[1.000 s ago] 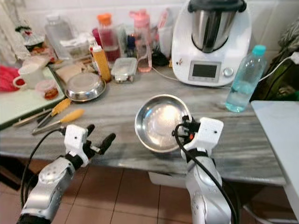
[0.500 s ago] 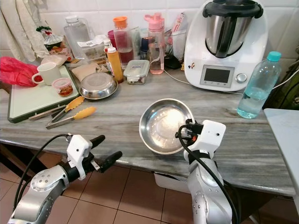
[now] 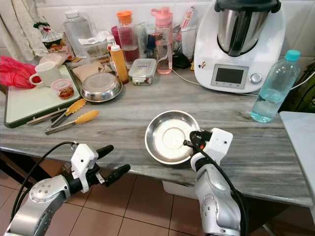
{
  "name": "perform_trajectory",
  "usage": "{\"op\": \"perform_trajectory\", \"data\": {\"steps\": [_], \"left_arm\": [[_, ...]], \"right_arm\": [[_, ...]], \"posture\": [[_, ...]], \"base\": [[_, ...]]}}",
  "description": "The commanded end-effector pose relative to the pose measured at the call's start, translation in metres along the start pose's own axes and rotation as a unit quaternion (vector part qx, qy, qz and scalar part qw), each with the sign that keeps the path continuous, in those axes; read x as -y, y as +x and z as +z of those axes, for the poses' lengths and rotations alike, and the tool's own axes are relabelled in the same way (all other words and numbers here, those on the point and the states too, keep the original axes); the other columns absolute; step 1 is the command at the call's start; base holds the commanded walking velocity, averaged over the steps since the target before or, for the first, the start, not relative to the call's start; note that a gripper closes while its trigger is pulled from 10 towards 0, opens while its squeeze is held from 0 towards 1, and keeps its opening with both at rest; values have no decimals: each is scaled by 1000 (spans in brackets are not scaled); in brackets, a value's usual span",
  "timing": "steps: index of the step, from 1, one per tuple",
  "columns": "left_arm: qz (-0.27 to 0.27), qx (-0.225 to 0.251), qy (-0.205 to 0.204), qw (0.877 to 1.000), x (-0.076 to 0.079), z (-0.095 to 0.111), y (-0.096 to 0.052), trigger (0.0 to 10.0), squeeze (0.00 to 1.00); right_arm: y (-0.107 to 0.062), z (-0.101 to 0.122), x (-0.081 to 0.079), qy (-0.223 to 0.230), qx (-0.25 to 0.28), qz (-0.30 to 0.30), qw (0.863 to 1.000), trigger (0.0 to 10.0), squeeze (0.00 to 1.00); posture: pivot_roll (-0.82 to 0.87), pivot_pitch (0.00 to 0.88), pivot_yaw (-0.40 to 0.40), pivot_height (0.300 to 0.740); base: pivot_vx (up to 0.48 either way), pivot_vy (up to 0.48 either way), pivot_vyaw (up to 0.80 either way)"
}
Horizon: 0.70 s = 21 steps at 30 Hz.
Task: Setting the table
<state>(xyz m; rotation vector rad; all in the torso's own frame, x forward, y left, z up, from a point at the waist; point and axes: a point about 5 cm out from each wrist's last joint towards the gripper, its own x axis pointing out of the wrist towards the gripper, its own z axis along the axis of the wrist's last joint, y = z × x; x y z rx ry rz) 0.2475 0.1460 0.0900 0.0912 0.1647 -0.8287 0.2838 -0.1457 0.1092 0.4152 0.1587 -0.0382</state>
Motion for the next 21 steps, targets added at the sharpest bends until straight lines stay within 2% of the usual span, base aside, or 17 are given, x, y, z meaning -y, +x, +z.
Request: {"op": "perform_trajectory", "data": {"steps": [1, 9, 18, 21], "left_arm": [[-2, -6, 4, 1000, 0, 0, -3, 10000, 0], [-9, -7, 9, 1000, 1, 4, -2, 10000, 0], [-10, -8, 10, 1000, 2, 4, -2, 10000, 0], [-11, -9, 10, 1000, 2, 2, -2, 10000, 0]], "right_arm": [[3, -6, -22, 60, -7, 14, 998, 10000, 0], [15, -22, -38, 91, -57, 38, 993, 10000, 0], [21, -32, -46, 93, -85, 52, 991, 10000, 0], [22, -37, -47, 77, -100, 55, 991, 10000, 0]], "posture": [[-105, 36, 92, 740], [-95, 28, 91, 740], [-89, 20, 89, 740], [-90, 17, 87, 740]], "base": [[0, 0, 0], [0, 0, 0], [0, 0, 0], [0, 0, 0]]}}
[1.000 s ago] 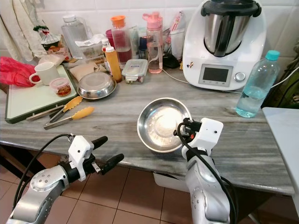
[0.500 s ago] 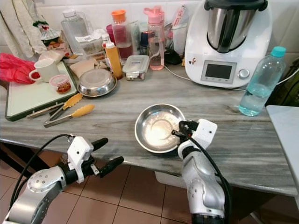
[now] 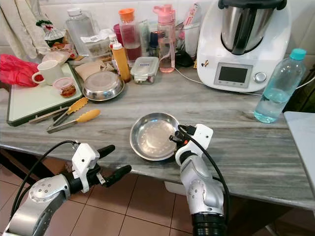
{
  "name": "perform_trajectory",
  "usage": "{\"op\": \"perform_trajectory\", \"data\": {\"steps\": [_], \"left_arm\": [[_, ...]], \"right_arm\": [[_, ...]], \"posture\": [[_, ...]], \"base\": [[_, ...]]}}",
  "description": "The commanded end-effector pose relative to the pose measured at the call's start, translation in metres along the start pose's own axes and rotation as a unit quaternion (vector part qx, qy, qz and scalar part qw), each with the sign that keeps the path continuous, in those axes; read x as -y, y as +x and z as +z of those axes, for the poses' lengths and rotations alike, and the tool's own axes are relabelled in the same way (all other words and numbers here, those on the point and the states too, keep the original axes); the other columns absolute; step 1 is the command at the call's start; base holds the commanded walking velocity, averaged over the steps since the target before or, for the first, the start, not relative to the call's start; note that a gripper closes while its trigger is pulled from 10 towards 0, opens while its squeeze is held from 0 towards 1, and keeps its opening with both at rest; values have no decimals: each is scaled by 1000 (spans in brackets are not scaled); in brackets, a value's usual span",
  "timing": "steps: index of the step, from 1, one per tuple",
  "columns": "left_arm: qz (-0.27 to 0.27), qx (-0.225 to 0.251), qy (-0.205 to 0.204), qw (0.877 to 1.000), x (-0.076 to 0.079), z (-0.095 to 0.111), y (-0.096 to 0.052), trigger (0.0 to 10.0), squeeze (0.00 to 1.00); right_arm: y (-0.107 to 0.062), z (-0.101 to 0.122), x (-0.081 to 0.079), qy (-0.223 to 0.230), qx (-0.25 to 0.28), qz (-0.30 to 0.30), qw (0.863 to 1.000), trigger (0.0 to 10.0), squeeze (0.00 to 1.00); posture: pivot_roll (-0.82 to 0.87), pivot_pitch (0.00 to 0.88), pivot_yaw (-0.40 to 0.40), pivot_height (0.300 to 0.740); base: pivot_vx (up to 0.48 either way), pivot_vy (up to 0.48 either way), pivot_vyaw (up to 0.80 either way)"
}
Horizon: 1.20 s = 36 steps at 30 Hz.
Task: Setting the table
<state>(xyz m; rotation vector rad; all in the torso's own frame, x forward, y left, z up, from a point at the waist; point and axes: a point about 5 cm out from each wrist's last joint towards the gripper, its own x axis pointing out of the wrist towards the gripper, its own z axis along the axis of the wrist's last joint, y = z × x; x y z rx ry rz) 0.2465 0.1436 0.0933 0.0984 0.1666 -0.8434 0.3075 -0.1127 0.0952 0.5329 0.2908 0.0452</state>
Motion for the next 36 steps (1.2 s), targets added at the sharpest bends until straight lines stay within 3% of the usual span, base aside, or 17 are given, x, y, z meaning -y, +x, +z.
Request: {"op": "perform_trajectory", "data": {"steps": [1, 3, 4, 5, 15, 25, 30, 32, 36], "left_arm": [[-5, -5, 9, 1000, -1, 0, -1, 10000, 0], [-6, -3, 8, 1000, 0, 0, 0, 10000, 0], [-7, -3, 7, 1000, 0, 0, 0, 10000, 0], [-8, -3, 6, 1000, 1, 0, 0, 10000, 0], [-13, -2, 8, 1000, 3, -1, 2, 10000, 0], [-14, -3, 8, 1000, 5, 0, 1, 10000, 0], [-11, 1, 11, 1000, 5, 4, 1, 10000, 0], [-5, 7, 12, 1000, 4, 8, 3, 10000, 0], [2, 15, 9, 1000, 2, 12, 5, 10000, 0]], "right_arm": [[0, -18, -18, 7, -29, 22, 999, 10000, 0], [0, -19, -17, 8, -29, 21, 999, 10000, 31], [-1, -18, -16, 6, -28, 19, 999, 10000, 761], [-1, -18, -15, 2, -25, 18, 1000, 10000, 1000], [4, -16, -11, 8, -14, 7, 1000, 10000, 1000], [7, -6, -17, 5, 20, 8, 1000, 10000, 1000], [4, 8, -21, -64, 65, 26, 995, 10000, 1000], [-2, 17, -23, -134, 92, 42, 986, 10000, 1000], [-12, 27, -17, -176, 130, 42, 975, 10000, 1000]], "posture": [[-89, 17, 87, 740], [-91, 18, 87, 740], [-95, 18, 87, 740], [-96, 18, 88, 740], [-98, 17, 90, 740], [-95, 20, 91, 740], [-95, 21, 89, 740], [-98, 22, 89, 740], [-102, 20, 85, 740]], "base": [[0, 0, 0], [0, 0, 0], [0, 0, 0], [0, 0, 0], [0, 0, 0], [0, 0, 0], [0, 0, 0], [0, 0, 0], [0, 0, 0]]}}
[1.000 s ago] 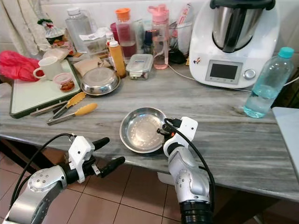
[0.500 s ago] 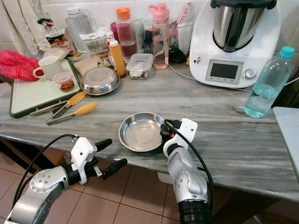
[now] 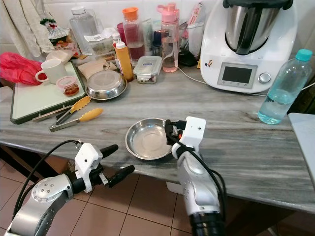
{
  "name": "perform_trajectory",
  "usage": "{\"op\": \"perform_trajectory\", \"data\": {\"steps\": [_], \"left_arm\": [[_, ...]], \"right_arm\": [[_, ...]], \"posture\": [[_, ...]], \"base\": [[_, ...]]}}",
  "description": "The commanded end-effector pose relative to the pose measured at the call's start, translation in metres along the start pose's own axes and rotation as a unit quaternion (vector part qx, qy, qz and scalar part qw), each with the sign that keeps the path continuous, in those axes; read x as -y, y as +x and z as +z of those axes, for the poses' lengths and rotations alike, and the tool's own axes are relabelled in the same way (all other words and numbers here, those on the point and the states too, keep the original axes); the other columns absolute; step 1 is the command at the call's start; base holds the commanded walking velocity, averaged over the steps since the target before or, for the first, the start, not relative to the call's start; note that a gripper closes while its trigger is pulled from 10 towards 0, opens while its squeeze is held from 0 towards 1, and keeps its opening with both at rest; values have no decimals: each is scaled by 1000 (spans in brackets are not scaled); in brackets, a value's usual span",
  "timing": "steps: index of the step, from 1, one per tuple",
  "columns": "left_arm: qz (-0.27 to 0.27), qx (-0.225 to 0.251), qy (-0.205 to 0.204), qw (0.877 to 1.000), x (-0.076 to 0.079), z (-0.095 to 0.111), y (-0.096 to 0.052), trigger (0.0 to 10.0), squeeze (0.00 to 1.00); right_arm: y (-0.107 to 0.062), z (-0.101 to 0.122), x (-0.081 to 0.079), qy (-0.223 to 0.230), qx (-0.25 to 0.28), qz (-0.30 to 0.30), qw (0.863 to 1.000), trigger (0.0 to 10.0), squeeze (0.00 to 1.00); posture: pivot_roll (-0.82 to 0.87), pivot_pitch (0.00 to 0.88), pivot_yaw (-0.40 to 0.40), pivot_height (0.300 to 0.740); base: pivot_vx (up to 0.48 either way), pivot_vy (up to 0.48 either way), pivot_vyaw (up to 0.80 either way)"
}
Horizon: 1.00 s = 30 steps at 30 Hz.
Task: Setting the table
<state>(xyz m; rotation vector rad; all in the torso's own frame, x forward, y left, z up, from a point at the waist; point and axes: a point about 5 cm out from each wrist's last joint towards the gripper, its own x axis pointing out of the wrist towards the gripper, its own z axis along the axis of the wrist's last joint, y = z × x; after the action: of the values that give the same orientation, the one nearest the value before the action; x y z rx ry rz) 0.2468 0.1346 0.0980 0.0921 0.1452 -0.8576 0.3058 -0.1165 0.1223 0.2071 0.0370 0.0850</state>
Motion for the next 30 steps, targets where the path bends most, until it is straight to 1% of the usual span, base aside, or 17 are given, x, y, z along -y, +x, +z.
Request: {"op": "perform_trajectory", "data": {"steps": [1, 2, 6, 7, 9, 11, 12, 13, 14, 17, 19, 21, 23, 24, 28, 29, 30], "left_arm": [[9, 5, 7, 1000, -3, 6, 0, 10000, 0], [15, 11, 8, 1000, -3, 7, 0, 10000, 0], [48, 32, -4, 998, -8, 10, 2, 10000, 0], [48, 32, -4, 998, -8, 10, 2, 10000, 0], [79, 43, -7, 996, -14, 12, 4, 10000, 0], [82, 44, -6, 996, -14, 12, 4, 10000, 0], [94, 48, -9, 994, -16, 12, 5, 10000, 0], [123, 54, -11, 991, -21, 12, 7, 10000, 0], [146, 53, -8, 988, -26, 10, 7, 10000, 0], [174, 50, -6, 983, -31, 7, 7, 10000, 0], [209, 47, -3, 977, -35, 3, 4, 10000, 0], [221, 45, -3, 974, -37, 1, 3, 10000, 0], [261, 32, -2, 965, -41, -6, -5, 10000, 0], [300, 24, -8, 954, -44, -13, -18, 10000, 0], [318, 19, 0, 948, -45, -15, -26, 10000, 0], [328, 19, 2, 945, -46, -15, -31, 10000, 0], [338, 19, 6, 941, -46, -16, -36, 10000, 0]], "right_arm": [[-3, 7, -4, -11, 20, 11, 1000, 10000, 1000], [-8, 11, 3, -27, 33, 1, 999, 10000, 1000], [-20, 12, 15, -56, 42, -13, 997, 10000, 1000], [-20, 12, 15, -56, 42, -13, 997, 10000, 1000], [-31, 10, 23, -65, 40, -22, 997, 10000, 1000], [-32, 10, 24, -68, 41, -23, 997, 10000, 1000], [-36, 9, 26, -74, 40, -26, 996, 10000, 1000], [-45, 8, 31, -89, 39, -31, 995, 10000, 1000], [-50, 9, 33, -90, 38, -34, 995, 10000, 1000], [-56, 9, 36, -88, 37, -36, 995, 10000, 1000], [-63, 9, 39, -84, 35, -34, 995, 10000, 1000], [-66, 9, 40, -85, 32, -32, 995, 10000, 1000], [-72, 8, 41, -93, 26, -32, 995, 10000, 1000], [-76, 6, 44, -96, 17, -32, 995, 10000, 1000], [-78, 4, 45, -97, 12, -32, 995, 10000, 1000], [-77, 5, 45, -98, 11, -31, 995, 10000, 318], [-78, 6, 46, -97, 13, -32, 995, 10000, 0]], "posture": [[-102, 20, 85, 740], [-105, 17, 83, 740], [-117, 7, 83, 740], [-117, 7, 83, 740], [-125, 1, 80, 740], [-125, 1, 80, 740], [-132, 0, 80, 740], [-137, 0, 78, 740], [-140, 0, 75, 740], [-144, 0, 73, 740], [-144, 0, 69, 740], [-144, 0, 69, 740], [-145, 0, 68, 740], [-141, 0, 59, 740], [-135, 0, 51, 740], [-130, 0, 47, 740], [-127, 0, 46, 740]], "base": [[0, 0, 0], [0, 0, 0], [0, 0, 0], [0, 0, 0], [0, 0, 0], [0, 0, 0], [0, 0, 0], [0, 0, 0], [0, 0, 0], [0, 0, 0], [0, 0, 0], [0, 0, 0], [0, 0, 0], [0, 0, 0], [0, 0, 0], [0, 0, 0], [0, 0, 0]]}}
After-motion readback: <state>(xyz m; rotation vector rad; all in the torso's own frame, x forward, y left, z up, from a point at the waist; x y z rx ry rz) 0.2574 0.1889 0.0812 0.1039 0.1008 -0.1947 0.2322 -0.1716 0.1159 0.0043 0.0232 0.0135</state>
